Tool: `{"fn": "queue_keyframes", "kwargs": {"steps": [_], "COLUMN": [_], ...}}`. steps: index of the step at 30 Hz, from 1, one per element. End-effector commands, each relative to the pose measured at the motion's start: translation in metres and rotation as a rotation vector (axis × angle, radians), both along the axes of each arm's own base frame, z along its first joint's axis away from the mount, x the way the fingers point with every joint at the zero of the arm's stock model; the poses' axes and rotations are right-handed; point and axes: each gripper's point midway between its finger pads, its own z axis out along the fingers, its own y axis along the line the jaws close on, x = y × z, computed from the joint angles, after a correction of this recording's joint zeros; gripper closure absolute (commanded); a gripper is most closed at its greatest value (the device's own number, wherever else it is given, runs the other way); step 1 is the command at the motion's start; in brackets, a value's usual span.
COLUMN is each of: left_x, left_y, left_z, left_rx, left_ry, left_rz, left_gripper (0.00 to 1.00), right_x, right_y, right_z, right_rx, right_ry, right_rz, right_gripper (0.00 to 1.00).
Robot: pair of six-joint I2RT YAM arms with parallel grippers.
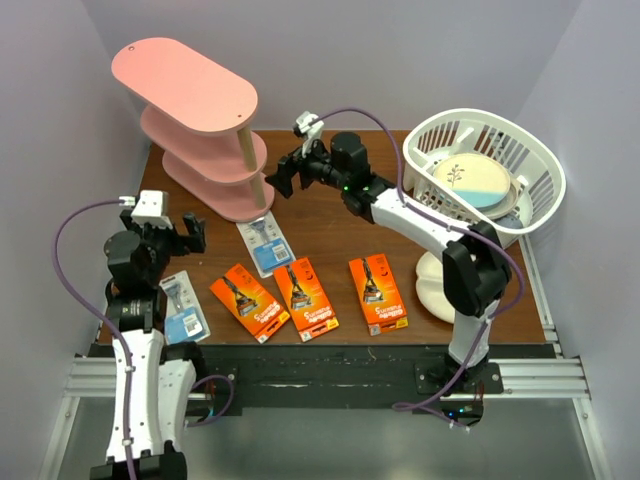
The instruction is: Place and organize the shaving razors onto the shelf
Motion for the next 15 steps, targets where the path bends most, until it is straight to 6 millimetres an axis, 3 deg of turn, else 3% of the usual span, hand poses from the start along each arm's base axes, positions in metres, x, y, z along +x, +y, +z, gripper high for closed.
{"fn": "queue_keyframes", "kwargs": {"steps": [1, 4, 5, 11, 12, 13, 15], "left_x": [-0.006, -0.005, -0.005, -0.002, -0.001, -0.001, -0.002], "left_y": [-0.001, 0.001, 0.001, 0.006, 0.008, 0.008, 0.012], "left_z": [0.017, 0.015, 0.017, 0.022, 0.019, 0.018, 0.017], "left_rx": [-0.003, -0.009, -0.008, 0.005, 0.004, 0.002, 0.001], "left_ry": [-0.023, -0.012, -0.012, -0.028, -0.025, -0.023, -0.026], "left_rz": [-0.008, -0.003, -0.003, 0.011, 0.017, 0.019, 0.03], "left_gripper": [0.03, 0.04, 0.04, 0.04, 0.04, 0.05, 0.05], "right_x": [0.005, 0.011, 0.015, 0.032, 0.037, 0.041, 0.049], "right_y": [0.027, 0.035, 0.04, 0.051, 0.057, 0.059, 0.064], "right_z": [0.059, 0.069, 0.061, 0.067, 0.055, 0.059, 0.046], "right_rx": [0.191, 0.26, 0.259, 0.307, 0.297, 0.302, 0.295], "right_ry": [-0.124, -0.143, -0.132, -0.16, -0.147, -0.166, -0.16], "right_rz": [-0.004, 0.003, 0.004, -0.005, -0.008, -0.021, -0.035], "right_gripper": [0.02, 0.03, 0.04, 0.04, 0.05, 0.05, 0.06]}}
